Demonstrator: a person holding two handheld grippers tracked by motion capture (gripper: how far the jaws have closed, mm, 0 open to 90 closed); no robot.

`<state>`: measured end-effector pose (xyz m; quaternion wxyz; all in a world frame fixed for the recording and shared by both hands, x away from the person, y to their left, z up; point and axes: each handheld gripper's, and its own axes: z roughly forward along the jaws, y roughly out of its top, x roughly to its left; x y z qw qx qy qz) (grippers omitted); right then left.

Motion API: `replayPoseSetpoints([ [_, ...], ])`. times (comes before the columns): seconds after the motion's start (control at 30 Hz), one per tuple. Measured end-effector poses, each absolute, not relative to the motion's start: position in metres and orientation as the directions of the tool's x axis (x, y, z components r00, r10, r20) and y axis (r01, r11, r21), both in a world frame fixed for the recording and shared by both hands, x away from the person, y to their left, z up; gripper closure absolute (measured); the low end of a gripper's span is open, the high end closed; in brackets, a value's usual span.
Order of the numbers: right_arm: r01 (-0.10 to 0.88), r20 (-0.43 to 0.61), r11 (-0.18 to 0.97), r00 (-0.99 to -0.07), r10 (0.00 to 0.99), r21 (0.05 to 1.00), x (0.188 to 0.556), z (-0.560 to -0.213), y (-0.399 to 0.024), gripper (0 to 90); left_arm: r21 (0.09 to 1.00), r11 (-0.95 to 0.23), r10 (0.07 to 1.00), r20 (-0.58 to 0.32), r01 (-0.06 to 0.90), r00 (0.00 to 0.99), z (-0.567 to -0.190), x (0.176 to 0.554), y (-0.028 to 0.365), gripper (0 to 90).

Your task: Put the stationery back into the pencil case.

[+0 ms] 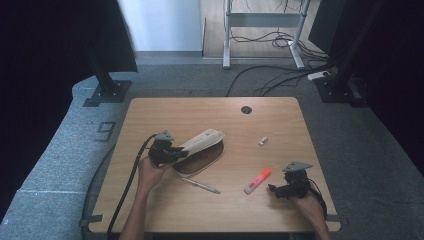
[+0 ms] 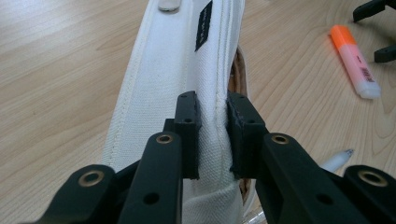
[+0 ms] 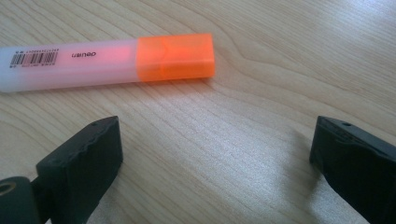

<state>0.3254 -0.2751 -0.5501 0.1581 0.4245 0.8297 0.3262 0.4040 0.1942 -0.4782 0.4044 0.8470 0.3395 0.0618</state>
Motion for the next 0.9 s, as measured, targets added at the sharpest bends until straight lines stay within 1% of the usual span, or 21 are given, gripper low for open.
replayPoseSetpoints([
  [0.2,0.604,0.036,0.394,-0.574,0.818,0.693,0.329,-0.542,-0.278,3.6,0.727,-0.444,0.624,-0.168,0.523,0.763,-0.478,0.404,0.194,75.6],
  [0.53,0.584,0.06,0.382,-0.597,0.8,0.716,0.347,-0.526,-0.276,4.3,0.727,-0.441,0.626,-0.171,0.526,0.761,-0.478,0.404,0.195,75.5],
  [0.73,0.562,0.031,0.388,-0.594,0.804,0.731,0.361,-0.516,-0.269,7.3,0.728,-0.443,0.622,-0.171,0.523,0.764,-0.478,0.404,0.194,75.2],
  [0.9,0.565,0.028,0.378,-0.581,0.814,0.734,0.373,-0.514,-0.268,9.0,0.728,-0.442,0.622,-0.172,0.524,0.764,-0.479,0.404,0.194,75.1],
])
